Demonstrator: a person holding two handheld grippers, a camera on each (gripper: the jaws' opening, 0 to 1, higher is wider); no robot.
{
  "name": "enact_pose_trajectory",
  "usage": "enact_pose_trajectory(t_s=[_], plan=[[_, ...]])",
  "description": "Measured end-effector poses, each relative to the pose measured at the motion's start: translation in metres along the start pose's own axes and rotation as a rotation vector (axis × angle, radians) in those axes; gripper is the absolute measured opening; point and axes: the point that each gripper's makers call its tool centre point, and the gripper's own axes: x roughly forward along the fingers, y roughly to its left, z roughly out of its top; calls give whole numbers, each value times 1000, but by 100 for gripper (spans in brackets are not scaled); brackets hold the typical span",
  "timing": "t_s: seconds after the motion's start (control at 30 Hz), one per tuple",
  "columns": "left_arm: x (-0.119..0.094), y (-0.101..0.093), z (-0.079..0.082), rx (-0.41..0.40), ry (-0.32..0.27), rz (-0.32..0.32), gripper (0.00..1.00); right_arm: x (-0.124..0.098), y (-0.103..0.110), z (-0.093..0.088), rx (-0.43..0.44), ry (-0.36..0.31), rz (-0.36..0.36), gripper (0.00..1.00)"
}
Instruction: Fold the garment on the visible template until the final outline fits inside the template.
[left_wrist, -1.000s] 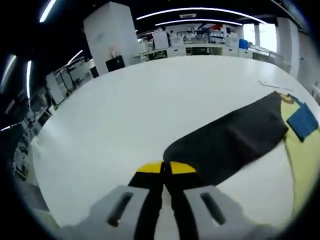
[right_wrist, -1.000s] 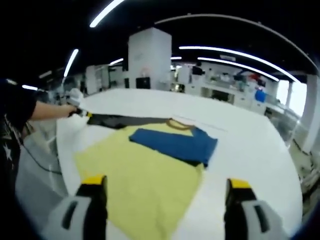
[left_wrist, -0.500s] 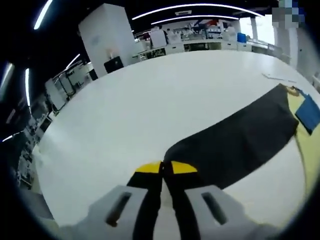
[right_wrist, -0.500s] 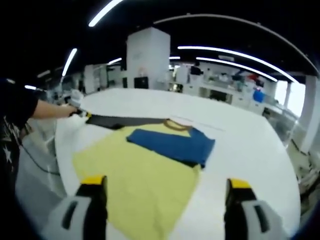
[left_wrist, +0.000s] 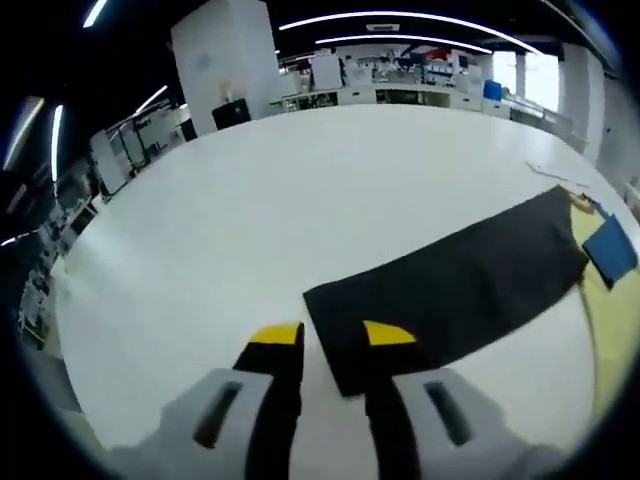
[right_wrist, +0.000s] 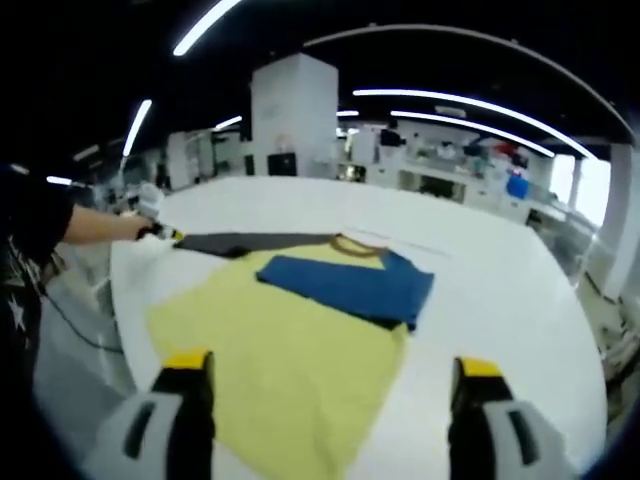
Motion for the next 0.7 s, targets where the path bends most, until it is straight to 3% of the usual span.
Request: enact_pose_trajectory(t_s=[0.3, 0.47, 0.53, 0.63, 0.7], plan=[[3, 0, -6, -11, 25, -13, 20, -2, -3, -2, 7, 3, -14, 99], [5, -1, -6, -94, 26, -22, 18, -4, -5, -3, 2, 6, -25, 99], [5, -1, -8, -167, 30, -7, 18, -5, -6, -5, -11, 16, -33, 99], [4, 2, -8, -171, 32, 8, 15, -7, -4, -4, -4, 11, -38, 99], [4, 4, -8, -225, 30, 27, 12, -7, -3, -4, 8, 2, -37, 99]])
